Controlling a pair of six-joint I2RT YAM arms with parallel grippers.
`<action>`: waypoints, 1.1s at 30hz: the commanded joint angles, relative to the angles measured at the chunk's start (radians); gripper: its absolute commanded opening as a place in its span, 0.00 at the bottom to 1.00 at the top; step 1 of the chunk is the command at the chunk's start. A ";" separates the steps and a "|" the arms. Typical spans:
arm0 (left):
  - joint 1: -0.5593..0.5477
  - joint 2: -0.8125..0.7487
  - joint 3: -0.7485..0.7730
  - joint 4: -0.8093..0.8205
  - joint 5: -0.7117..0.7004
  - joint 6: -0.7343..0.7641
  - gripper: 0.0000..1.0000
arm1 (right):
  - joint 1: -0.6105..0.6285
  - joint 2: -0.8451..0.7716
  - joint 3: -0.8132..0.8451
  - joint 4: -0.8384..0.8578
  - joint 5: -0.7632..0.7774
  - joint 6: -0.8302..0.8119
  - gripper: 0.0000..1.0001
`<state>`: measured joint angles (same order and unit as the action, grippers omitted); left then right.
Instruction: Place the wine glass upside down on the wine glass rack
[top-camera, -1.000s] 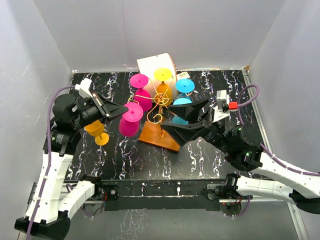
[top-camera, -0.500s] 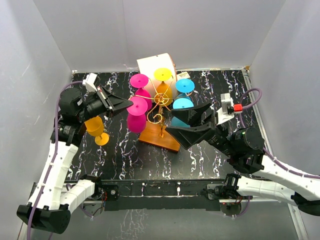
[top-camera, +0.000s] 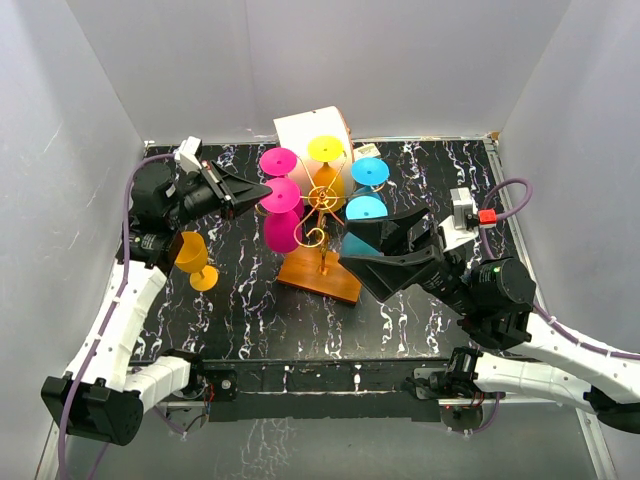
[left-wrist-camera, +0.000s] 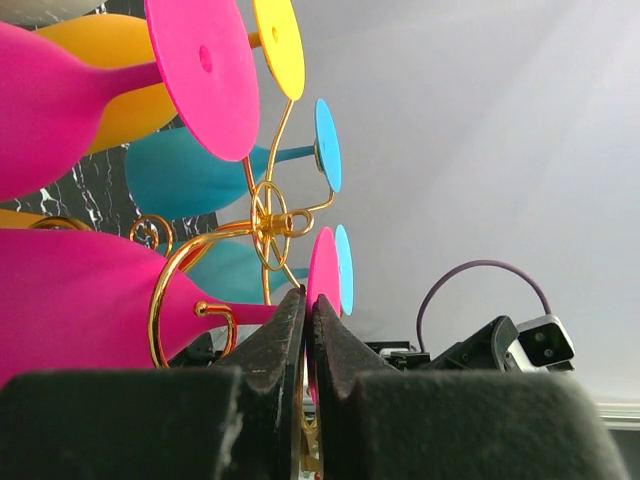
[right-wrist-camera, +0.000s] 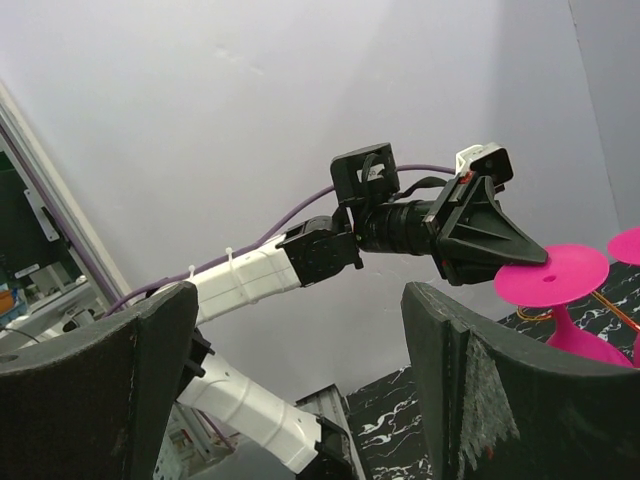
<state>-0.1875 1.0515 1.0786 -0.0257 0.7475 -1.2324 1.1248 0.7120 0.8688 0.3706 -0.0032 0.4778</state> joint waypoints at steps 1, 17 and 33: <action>0.000 -0.014 0.005 0.063 -0.003 -0.022 0.00 | 0.003 -0.011 0.008 0.049 -0.015 0.011 0.82; 0.000 -0.061 0.049 -0.126 -0.229 0.111 0.00 | 0.003 -0.014 0.027 -0.006 0.003 0.026 0.81; -0.001 -0.139 0.018 -0.184 -0.241 0.109 0.00 | 0.004 -0.026 0.007 -0.006 0.013 0.043 0.81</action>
<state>-0.1875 0.9527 1.0828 -0.2035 0.4858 -1.1297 1.1248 0.6971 0.8688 0.3408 0.0017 0.5121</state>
